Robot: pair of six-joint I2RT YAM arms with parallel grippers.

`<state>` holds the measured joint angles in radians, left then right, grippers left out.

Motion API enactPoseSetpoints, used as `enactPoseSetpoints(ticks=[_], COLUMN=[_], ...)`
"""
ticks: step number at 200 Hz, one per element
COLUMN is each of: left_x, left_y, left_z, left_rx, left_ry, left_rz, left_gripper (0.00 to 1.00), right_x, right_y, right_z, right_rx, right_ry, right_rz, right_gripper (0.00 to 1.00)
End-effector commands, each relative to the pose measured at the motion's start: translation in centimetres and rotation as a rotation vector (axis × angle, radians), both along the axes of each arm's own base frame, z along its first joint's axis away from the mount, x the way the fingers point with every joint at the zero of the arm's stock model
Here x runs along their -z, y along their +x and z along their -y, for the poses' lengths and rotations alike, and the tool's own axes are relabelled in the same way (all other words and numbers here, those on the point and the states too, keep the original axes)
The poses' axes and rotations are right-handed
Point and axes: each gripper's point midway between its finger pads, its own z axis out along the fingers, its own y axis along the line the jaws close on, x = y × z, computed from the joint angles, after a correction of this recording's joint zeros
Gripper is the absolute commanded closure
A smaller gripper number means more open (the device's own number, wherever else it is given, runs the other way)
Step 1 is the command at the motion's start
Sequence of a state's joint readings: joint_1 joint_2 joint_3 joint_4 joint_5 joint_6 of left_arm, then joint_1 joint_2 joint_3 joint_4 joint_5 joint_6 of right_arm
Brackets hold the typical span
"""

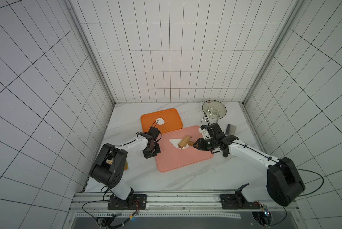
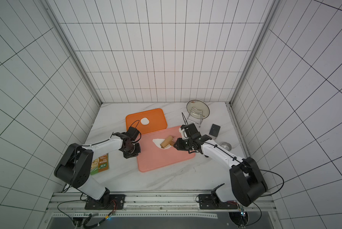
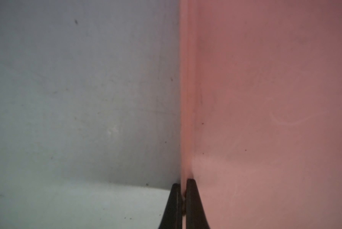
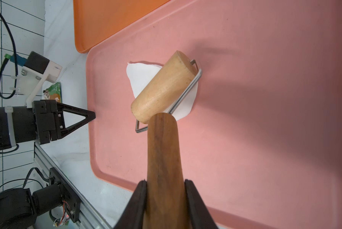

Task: Roll out the dumpling wrappers from the dough
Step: Flatten out the dough on the work surface.

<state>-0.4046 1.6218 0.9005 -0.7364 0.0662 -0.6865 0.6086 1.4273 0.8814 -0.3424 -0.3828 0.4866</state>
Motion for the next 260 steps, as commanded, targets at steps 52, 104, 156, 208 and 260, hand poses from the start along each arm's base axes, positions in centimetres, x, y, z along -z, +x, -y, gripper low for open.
enactPoseSetpoints(ticks=[52, 104, 156, 208, 260], left_x=[1.8, 1.8, 1.8, 1.9, 1.9], left_y=[0.6, 0.5, 0.6, 0.6, 0.4], left_z=[-1.4, -1.5, -1.6, -1.5, -1.6], left_rx=[-0.023, -0.026, -0.029, -0.030, -0.028], left_ry=[0.068, 0.072, 0.077, 0.073, 0.076], left_rz=[0.011, 0.010, 0.011, 0.012, 0.010], left_gripper=[1.00, 1.00, 1.00, 1.00, 1.00], right_x=[7.9, 8.0, 8.5, 8.1, 8.1], right_y=[-1.5, -1.9, -4.8, -5.1, -1.8], right_z=[0.5, 1.8, 8.0, 8.7, 4.1], right_rx=[0.014, 0.042, 0.133, 0.141, 0.105], right_ry=[-0.223, -0.223, -0.281, -0.302, -0.264], right_rz=[-0.194, -0.207, -0.267, -0.242, -0.194], right_gripper=[1.00, 1.00, 1.00, 1.00, 1.00])
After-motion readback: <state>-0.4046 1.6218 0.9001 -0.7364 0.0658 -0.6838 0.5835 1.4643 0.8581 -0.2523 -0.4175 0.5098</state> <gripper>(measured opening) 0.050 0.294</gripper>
